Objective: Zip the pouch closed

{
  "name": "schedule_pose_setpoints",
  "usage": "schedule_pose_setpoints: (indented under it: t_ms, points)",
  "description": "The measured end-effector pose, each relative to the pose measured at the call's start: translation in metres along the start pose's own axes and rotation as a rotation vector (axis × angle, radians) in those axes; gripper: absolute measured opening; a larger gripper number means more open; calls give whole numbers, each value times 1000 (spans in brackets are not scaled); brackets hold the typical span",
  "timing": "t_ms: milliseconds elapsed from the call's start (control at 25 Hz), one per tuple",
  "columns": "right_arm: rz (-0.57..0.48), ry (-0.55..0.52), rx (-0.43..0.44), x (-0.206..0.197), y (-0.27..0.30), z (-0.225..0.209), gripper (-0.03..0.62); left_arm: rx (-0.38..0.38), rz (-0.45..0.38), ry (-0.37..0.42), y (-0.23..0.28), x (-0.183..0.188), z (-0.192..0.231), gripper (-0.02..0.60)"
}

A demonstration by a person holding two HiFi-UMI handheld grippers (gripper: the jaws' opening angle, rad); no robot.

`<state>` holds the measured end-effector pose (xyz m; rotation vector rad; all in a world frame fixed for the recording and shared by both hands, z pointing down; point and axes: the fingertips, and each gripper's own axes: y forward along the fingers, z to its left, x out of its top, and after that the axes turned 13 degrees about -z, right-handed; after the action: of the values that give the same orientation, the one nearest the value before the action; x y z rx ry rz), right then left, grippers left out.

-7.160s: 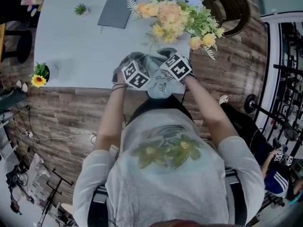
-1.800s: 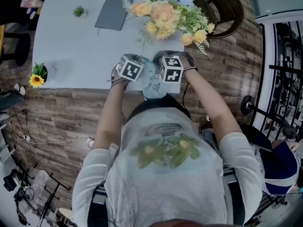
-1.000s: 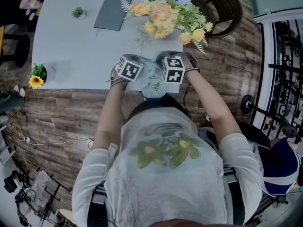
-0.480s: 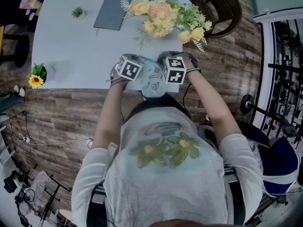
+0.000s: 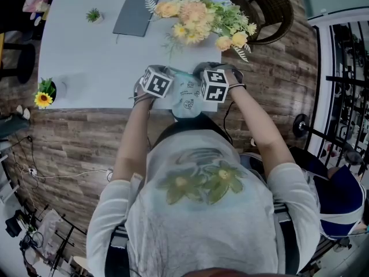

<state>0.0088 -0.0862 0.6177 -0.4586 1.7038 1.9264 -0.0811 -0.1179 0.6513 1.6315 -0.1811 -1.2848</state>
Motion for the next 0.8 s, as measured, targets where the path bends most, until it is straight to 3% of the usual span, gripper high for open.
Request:
schedule_pose_setpoints:
  t_ms: [800]
  points:
    - [-10, 64, -40, -10, -6, 2, 15, -8, 5, 7, 0, -1, -1, 21]
